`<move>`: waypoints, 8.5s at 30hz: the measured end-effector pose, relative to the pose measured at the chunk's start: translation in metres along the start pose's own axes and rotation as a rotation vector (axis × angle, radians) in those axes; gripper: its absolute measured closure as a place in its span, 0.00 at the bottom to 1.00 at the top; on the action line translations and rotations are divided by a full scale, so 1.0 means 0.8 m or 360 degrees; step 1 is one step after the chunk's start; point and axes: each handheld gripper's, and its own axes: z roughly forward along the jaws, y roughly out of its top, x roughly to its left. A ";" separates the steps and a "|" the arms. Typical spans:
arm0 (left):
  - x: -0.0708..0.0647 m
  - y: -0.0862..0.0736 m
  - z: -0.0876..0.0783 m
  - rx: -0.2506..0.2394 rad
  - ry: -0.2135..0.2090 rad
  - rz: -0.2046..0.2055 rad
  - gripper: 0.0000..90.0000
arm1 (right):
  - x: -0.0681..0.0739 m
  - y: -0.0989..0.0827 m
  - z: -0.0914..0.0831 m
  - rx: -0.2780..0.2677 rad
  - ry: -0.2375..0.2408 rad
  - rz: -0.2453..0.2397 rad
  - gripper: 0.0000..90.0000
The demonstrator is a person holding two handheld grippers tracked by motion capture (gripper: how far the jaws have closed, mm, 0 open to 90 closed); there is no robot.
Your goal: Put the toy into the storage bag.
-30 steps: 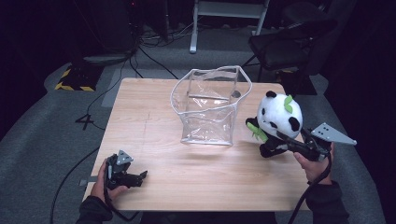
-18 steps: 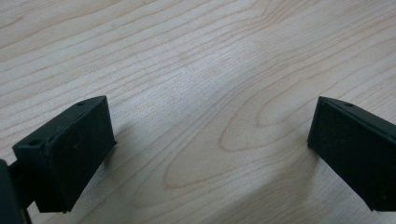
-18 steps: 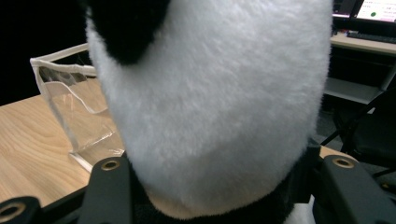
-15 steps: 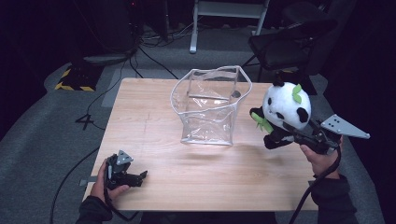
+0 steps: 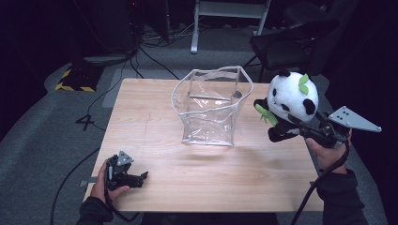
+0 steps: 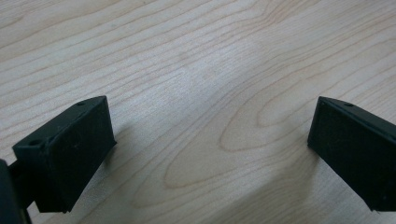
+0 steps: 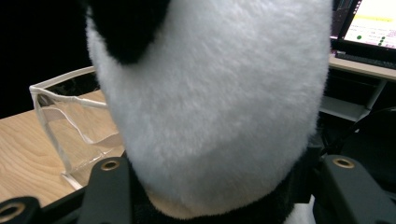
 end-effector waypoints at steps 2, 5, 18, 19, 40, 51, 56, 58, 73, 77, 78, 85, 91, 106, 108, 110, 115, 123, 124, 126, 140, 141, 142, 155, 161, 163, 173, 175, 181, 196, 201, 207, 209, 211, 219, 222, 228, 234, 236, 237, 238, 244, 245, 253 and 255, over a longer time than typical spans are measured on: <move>0.000 0.000 0.000 0.0000 -0.0002 0.0000 0.01 | 0.000 0.005 0.001 0.0001 -0.0007 -0.0011 0.49; 0.000 0.000 0.000 -0.0001 -0.0002 0.0000 0.01 | 0.000 0.012 0.001 -0.0010 -0.0012 -0.0020 0.49; 0.000 0.000 0.000 0.0000 -0.0002 0.0000 0.01 | -0.003 0.039 -0.004 -0.0056 -0.0020 -0.0046 0.49; 0.000 0.000 0.000 -0.0001 -0.0002 0.0000 0.01 | -0.003 0.041 -0.004 -0.0057 -0.0022 -0.0050 0.49; 0.000 0.000 0.000 0.0001 -0.0002 0.0004 0.01 | 0.013 0.088 0.009 -0.0135 0.0026 -0.0096 0.49; 0.000 0.000 0.000 0.0000 -0.0002 0.0000 0.01 | 0.028 0.113 0.023 -0.0174 0.0071 -0.0114 0.49; 0.000 0.000 0.000 0.0000 -0.0002 0.0000 0.01 | 0.037 0.124 0.034 -0.0183 0.0097 -0.0126 0.49; 0.000 0.000 0.000 -0.0001 -0.0002 0.0000 0.01 | 0.041 0.130 0.038 -0.0191 0.0111 -0.0128 0.49; 0.000 0.000 0.000 0.0000 -0.0002 0.0001 0.01 | 0.077 0.151 0.077 -0.0194 0.0223 -0.0152 0.49; 0.000 0.000 0.000 0.0000 -0.0002 0.0001 0.01 | 0.090 0.152 0.092 -0.0178 0.0259 -0.0163 0.49; 0.000 0.000 0.000 0.0000 -0.0002 0.0001 0.01 | 0.091 0.153 0.094 -0.0178 0.0261 -0.0166 0.49; 0.000 0.000 0.000 0.0005 -0.0005 0.0004 0.01 | 0.110 0.153 0.124 -0.0158 0.0306 -0.0160 0.49; 0.000 0.000 0.000 0.0007 -0.0005 0.0003 0.01 | 0.121 0.151 0.148 -0.0133 0.0331 -0.0143 0.49; 0.000 0.000 0.000 0.0004 -0.0006 0.0002 0.01 | 0.128 0.139 0.183 -0.0064 0.0342 -0.0119 0.48; 0.000 0.000 0.000 0.0005 -0.0006 0.0002 0.01 | 0.128 0.137 0.188 -0.0052 0.0333 -0.0120 0.48; 0.000 0.000 0.000 0.0005 -0.0006 0.0002 0.01 | 0.128 0.134 0.192 -0.0037 0.0332 -0.0120 0.48; 0.001 0.000 -0.001 0.0010 -0.0010 0.0006 0.01 | 0.125 0.131 0.196 -0.0041 0.0332 -0.0097 0.48; 0.001 0.000 -0.001 0.0009 -0.0010 0.0006 0.01 | 0.117 0.131 0.195 -0.0063 0.0248 -0.0065 0.48; 0.001 0.000 -0.001 0.0009 -0.0010 0.0005 0.01 | 0.115 0.130 0.196 -0.0059 0.0240 -0.0063 0.48; 0.001 0.000 0.000 0.0008 -0.0010 0.0004 0.01 | 0.113 0.127 0.200 -0.0045 0.0237 -0.0048 0.48; 0.001 0.000 -0.001 0.0011 -0.0011 0.0006 0.01 | 0.117 0.086 0.233 0.0119 0.0259 -0.0035 0.44; 0.001 0.000 0.000 0.0006 -0.0009 0.0004 0.01 | 0.117 0.083 0.235 0.0136 0.0258 -0.0027 0.44; 0.001 0.000 -0.001 0.0011 -0.0011 0.0006 0.01 | 0.117 0.081 0.236 0.0146 0.0255 -0.0024 0.43; 0.001 0.000 0.000 0.0006 -0.0009 0.0003 0.01 | 0.118 0.067 0.254 0.0377 0.0248 -0.0055 0.33; 0.001 0.000 -0.001 0.0012 -0.0010 0.0005 0.01 | 0.118 0.063 0.261 0.0465 0.0244 -0.0071 0.30; 0.001 0.000 -0.001 0.0011 -0.0010 0.0004 0.01 | 0.119 0.062 0.263 0.0490 0.0244 -0.0079 0.29; 0.001 0.000 0.000 0.0007 -0.0009 0.0004 0.01 | 0.121 0.054 0.269 0.0595 0.0238 -0.0108 0.26; 0.001 0.000 0.000 0.0007 -0.0009 0.0005 0.01 | 0.121 0.051 0.270 0.0612 0.0234 -0.0111 0.25; 0.001 0.000 -0.001 0.0009 -0.0010 0.0005 0.01 | 0.122 0.047 0.275 0.0712 0.0226 -0.0133 0.23; 0.001 0.000 -0.001 0.0014 -0.0011 0.0007 0.01 | 0.120 0.038 0.285 0.0893 0.0194 -0.0133 0.22; 0.001 0.000 -0.001 0.0010 -0.0009 0.0006 0.01 | 0.120 0.036 0.286 0.0911 0.0193 -0.0115 0.22; 0.001 0.000 -0.001 0.0013 -0.0011 0.0007 0.01 | 0.121 0.034 0.286 0.0937 0.0200 -0.0116 0.22; 0.001 0.000 -0.001 0.0015 -0.0011 0.0008 0.01 | 0.122 0.034 0.286 0.0945 0.0201 -0.0131 0.23; 0.001 0.000 -0.001 0.0013 -0.0011 0.0007 0.01 | 0.123 0.035 0.286 0.0943 0.0192 -0.0140 0.23; 0.000 0.000 0.000 0.0004 -0.0004 0.0005 0.01 | 0.121 0.032 0.285 0.0912 0.0181 -0.0108 0.25; 0.000 0.000 0.000 0.0003 -0.0004 0.0005 0.01 | 0.122 0.033 0.282 0.0890 0.0174 -0.0102 0.28; 0.000 0.000 0.000 0.0001 -0.0005 0.0004 0.01 | 0.119 0.034 0.277 0.0877 0.0188 -0.0102 0.25; 0.000 0.000 0.000 0.0003 -0.0004 0.0005 0.01 | 0.119 0.034 0.275 0.0853 0.0209 -0.0101 0.26; 0.000 0.000 0.000 0.0003 -0.0004 0.0005 0.01 | 0.120 0.035 0.272 0.0840 0.0222 -0.0097 0.27; 0.001 0.000 0.000 0.0004 -0.0005 0.0008 0.01 | 0.120 0.036 0.271 0.0838 0.0225 -0.0106 0.27; 0.000 0.000 0.000 0.0002 -0.0006 0.0004 0.01 | 0.120 0.036 0.270 0.0840 0.0223 -0.0110 0.27; 0.000 0.000 0.000 0.0003 -0.0004 0.0005 0.01 | 0.122 0.037 0.265 0.0828 0.0225 -0.0131 0.29; 0.000 0.000 0.000 0.0003 -0.0004 0.0005 0.01 | 0.122 0.037 0.264 0.0825 0.0226 -0.0134 0.28; 0.001 0.000 0.000 0.0002 -0.0005 0.0006 0.01 | 0.119 0.042 0.252 0.0786 0.0244 -0.0146 0.27; 0.001 0.000 0.000 0.0006 -0.0004 0.0008 0.01 | 0.119 0.044 0.249 0.0776 0.0240 -0.0153 0.27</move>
